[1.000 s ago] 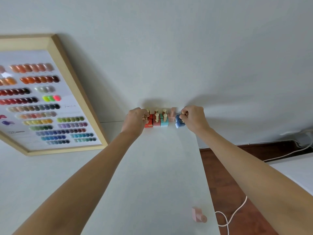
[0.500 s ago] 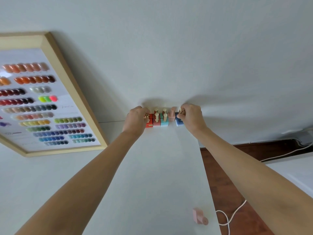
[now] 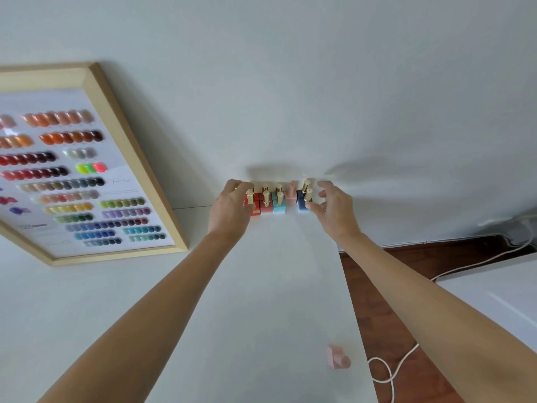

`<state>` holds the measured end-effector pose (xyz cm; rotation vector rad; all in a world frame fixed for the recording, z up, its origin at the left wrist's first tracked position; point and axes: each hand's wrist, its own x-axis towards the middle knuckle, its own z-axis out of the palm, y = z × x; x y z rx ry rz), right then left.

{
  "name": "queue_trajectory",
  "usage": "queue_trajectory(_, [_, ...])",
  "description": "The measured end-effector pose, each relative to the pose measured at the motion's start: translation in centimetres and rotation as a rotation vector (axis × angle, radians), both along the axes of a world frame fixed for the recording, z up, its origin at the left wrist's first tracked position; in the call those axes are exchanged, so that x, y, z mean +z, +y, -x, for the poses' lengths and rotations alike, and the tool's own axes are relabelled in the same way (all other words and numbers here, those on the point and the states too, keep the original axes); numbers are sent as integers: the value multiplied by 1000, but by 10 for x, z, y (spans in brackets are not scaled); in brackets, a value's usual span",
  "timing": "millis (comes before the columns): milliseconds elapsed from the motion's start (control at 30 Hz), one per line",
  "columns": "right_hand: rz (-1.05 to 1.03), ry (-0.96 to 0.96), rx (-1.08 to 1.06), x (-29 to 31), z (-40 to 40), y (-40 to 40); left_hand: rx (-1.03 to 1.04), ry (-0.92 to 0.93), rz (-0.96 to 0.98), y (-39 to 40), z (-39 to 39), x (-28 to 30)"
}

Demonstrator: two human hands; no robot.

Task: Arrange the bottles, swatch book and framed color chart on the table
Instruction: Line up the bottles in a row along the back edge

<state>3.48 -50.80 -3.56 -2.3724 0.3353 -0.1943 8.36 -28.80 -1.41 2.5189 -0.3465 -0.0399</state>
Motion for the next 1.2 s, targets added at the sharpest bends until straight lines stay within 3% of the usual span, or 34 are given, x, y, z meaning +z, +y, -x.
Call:
queue_trajectory(100, [53, 26, 59, -12, 42, -4, -79, -14, 51, -3, 40, 5])
queue_trajectory(233, [129, 134, 141, -51, 116, -2, -317, 152, 170, -11, 123, -2])
queue_trajectory(367, [226, 206, 134, -86, 159, 1, -554, 390, 157, -25, 201, -17])
queue_trajectory(500, [185, 219, 77, -98, 172, 11, -667, 458, 102, -41, 240, -25])
queue_trajectory(633, [219, 212, 13, -106, 179, 15, -619, 422, 91, -50, 248, -27])
queue_trajectory(767, [343, 194, 92, -112, 177, 13, -588, 386, 107, -48, 248, -33])
queue_trajectory(967, [372, 177, 183, -117, 173, 10, -509, 365, 273, -29, 232, -28])
queue_trajectory(1200, [365, 161, 184, -117, 173, 11, -358, 84, 360, -25, 141, -7])
